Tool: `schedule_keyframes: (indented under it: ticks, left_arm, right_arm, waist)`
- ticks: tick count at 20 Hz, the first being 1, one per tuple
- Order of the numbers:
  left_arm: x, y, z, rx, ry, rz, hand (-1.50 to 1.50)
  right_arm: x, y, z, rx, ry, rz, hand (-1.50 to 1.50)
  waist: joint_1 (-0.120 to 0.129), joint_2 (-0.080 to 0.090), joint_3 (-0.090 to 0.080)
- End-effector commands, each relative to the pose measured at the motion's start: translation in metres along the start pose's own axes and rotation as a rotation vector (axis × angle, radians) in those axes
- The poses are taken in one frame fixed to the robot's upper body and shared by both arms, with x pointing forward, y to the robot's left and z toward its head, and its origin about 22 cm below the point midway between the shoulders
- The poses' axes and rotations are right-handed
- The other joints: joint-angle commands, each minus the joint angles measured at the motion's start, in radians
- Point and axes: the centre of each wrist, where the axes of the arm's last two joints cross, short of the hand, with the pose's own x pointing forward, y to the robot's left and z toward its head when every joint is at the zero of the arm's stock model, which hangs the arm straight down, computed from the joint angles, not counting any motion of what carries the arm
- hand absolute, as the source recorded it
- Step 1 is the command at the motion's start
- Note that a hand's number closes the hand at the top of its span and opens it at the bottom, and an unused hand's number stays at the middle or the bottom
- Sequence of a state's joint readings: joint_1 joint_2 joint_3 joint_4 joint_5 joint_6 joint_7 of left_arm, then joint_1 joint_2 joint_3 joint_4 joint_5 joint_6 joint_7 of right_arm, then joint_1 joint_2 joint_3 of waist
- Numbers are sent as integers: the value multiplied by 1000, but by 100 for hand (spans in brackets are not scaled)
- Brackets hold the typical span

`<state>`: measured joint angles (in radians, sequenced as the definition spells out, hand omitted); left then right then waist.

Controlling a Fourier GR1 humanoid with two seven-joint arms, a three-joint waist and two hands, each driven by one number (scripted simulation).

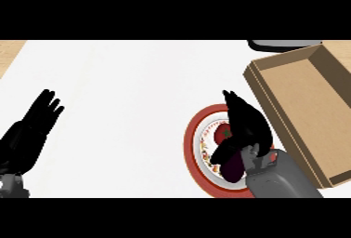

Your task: Pick the tomato from the plate and place it in the cardboard box

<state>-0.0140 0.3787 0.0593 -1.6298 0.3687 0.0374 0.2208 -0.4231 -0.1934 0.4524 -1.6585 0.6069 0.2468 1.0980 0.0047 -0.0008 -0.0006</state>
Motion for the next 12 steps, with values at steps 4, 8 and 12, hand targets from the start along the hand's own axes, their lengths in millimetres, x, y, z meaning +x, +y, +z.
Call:
schedule_keyframes:
  ticks: [4, 8, 12]
  left_arm:
    - [19, 0, -6, 8, -9, -10, 0]
    - [-12, -8, 3, 13, -13, 9, 0]
    - [9, -14, -10, -4, 9, -9, 0]
  right_arm:
    - [11, -8, -22, 39, 164, 61, -150]
    - [6, 4, -13, 40, 178, 73, -150]
    - [-11, 20, -22, 76, 181, 71, -150]
  waist:
    - [1, 1, 0]
    - [-4, 0, 0]
    - [-7, 1, 1]
